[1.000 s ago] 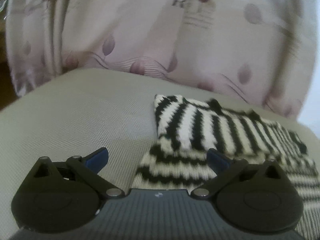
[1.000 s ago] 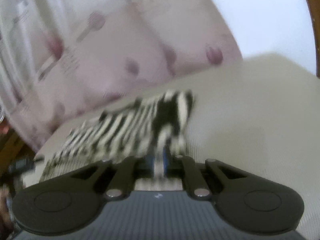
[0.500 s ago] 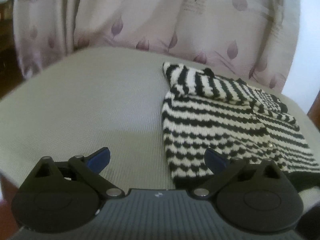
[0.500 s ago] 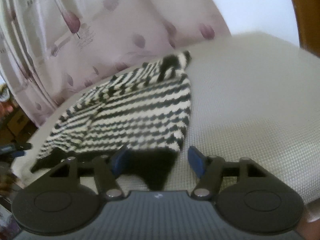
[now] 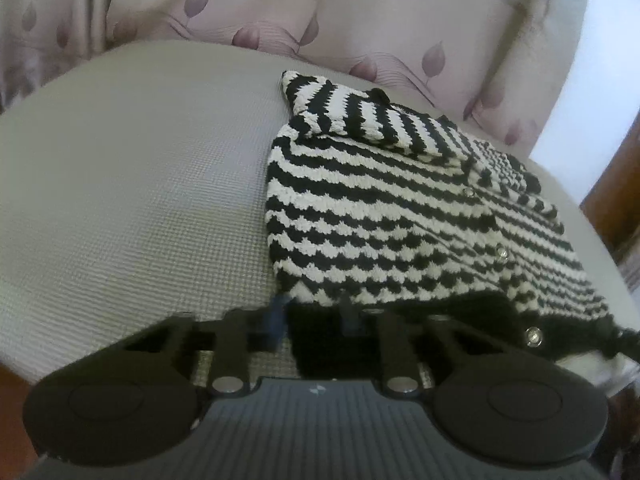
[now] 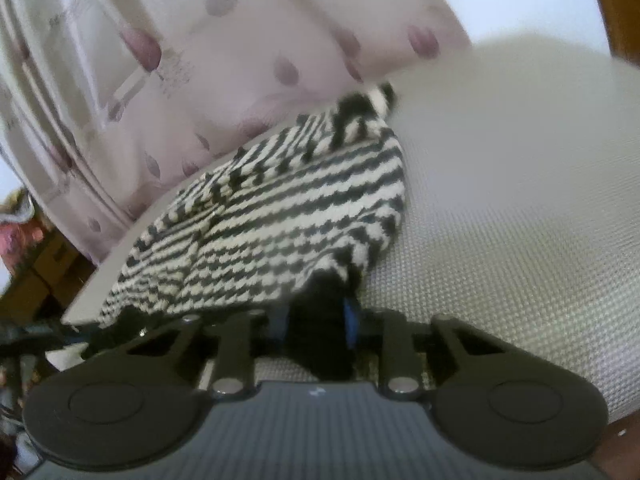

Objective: Fold small clothes
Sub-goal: 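Grasp the hem with the left tool beside the right tool, then lift the hem with both tools and fold it toward the collar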

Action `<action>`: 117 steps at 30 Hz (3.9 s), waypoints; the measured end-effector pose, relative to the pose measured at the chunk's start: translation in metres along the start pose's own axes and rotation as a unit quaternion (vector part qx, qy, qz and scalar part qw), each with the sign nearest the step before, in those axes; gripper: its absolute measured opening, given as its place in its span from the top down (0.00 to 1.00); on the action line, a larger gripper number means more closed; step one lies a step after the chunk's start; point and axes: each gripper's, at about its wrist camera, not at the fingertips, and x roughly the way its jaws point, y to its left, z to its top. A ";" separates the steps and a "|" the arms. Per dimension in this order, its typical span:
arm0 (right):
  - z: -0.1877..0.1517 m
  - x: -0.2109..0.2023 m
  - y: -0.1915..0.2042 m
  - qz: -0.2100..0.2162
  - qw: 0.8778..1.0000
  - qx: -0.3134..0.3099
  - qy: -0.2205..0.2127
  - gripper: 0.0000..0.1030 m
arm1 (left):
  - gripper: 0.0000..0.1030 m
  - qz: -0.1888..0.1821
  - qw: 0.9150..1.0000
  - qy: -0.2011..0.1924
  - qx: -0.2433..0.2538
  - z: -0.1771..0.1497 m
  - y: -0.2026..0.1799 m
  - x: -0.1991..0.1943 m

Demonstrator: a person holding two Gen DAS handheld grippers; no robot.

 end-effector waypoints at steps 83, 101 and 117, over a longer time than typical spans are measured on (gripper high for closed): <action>0.041 -0.010 -0.009 0.130 0.982 0.122 -0.062 0.88 | 0.88 -0.079 0.994 -0.080 0.002 0.033 -0.009 -0.022; 0.019 -0.009 -0.028 0.046 0.993 0.105 -0.010 0.21 | 0.36 -0.057 0.998 -0.022 -0.012 0.009 0.028 0.004; 0.005 0.015 -0.029 0.106 0.987 0.122 0.015 0.87 | 0.91 -0.096 0.995 -0.018 -0.028 0.007 0.019 0.015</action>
